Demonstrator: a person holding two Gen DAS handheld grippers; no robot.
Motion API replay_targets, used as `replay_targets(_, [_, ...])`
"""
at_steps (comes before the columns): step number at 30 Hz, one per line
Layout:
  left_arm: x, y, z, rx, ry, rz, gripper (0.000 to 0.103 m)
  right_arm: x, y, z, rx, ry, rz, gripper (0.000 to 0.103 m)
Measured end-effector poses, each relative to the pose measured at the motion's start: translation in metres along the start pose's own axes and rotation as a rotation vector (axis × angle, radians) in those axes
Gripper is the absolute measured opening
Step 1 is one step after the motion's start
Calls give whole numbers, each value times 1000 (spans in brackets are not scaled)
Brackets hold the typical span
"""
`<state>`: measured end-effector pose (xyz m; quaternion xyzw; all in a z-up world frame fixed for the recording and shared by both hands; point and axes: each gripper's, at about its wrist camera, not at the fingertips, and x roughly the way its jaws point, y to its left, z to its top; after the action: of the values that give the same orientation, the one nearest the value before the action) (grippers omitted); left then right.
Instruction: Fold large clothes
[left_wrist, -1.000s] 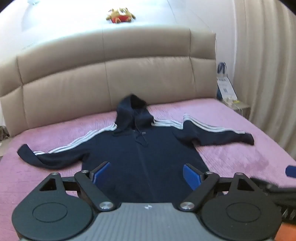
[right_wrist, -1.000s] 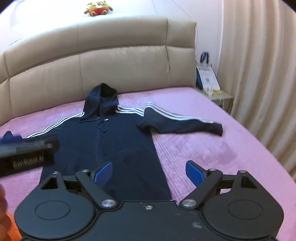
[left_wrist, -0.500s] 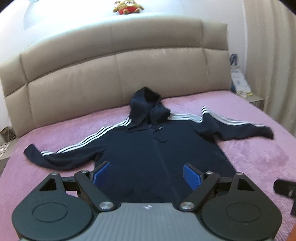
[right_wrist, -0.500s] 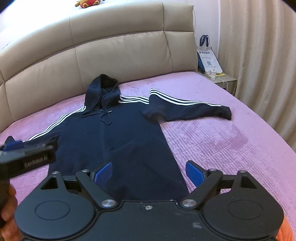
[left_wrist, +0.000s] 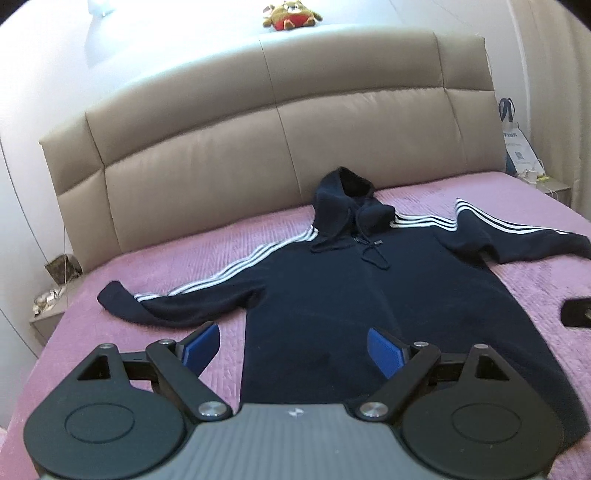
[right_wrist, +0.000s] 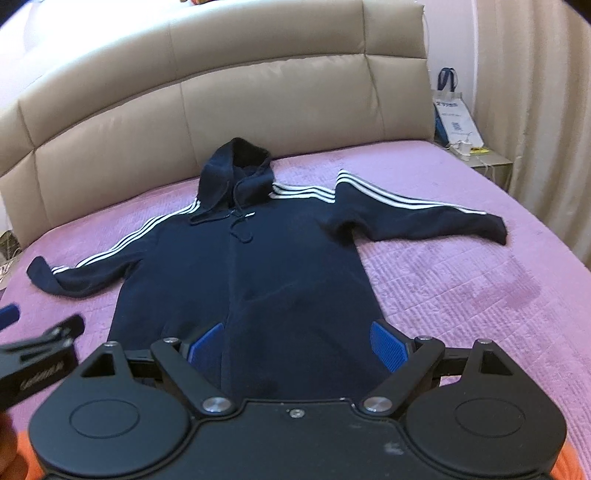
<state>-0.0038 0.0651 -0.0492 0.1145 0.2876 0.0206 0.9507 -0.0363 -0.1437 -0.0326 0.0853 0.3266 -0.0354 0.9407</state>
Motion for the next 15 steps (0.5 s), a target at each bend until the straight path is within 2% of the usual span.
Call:
replay_targets(4, [33, -6, -12, -5, -31, -26, 89, 4, -4, -11, 35, -32, 5, 102])
replay_targets(9, [88, -4, -15, -84, 55, -55, 89, 17, -5, -34, 25, -19, -23, 102])
replay_targets(12, [105, 8, -19, -135, 109, -81, 89, 16, -2, -31, 9, 18, -27, 102])
replay_targets(15, [115, 18, -25, -185, 150, -112, 89, 3, 5, -25, -25, 11, -62, 102])
